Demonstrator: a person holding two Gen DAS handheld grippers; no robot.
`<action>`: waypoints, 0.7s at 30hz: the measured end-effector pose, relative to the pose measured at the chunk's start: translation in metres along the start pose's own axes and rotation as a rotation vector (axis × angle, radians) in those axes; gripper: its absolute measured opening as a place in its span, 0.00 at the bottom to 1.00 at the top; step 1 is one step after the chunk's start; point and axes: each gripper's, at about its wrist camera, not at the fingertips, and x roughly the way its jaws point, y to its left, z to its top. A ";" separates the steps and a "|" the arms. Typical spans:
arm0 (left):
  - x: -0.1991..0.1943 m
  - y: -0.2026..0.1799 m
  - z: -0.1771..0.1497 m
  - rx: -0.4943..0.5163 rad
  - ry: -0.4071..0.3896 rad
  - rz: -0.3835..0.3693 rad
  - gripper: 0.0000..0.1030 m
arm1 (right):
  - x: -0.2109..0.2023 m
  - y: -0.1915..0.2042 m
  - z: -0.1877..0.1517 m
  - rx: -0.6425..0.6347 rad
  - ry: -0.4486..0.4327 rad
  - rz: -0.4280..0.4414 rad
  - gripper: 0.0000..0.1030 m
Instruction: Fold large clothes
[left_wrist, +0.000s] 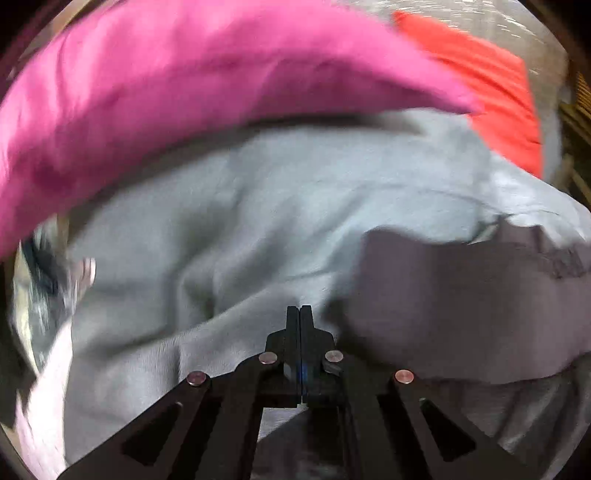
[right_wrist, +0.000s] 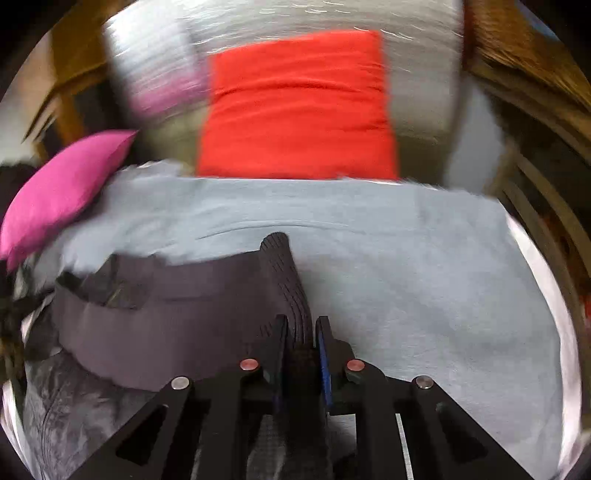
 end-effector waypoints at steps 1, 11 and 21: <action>0.000 0.004 0.000 -0.018 0.003 -0.027 0.00 | 0.011 -0.005 -0.004 0.024 0.033 -0.004 0.15; -0.037 -0.002 0.008 0.040 -0.090 -0.240 0.94 | 0.010 -0.034 -0.014 0.172 -0.018 0.194 0.30; -0.006 -0.040 0.001 0.194 0.033 -0.157 0.10 | 0.033 -0.012 -0.008 0.081 0.087 0.229 0.15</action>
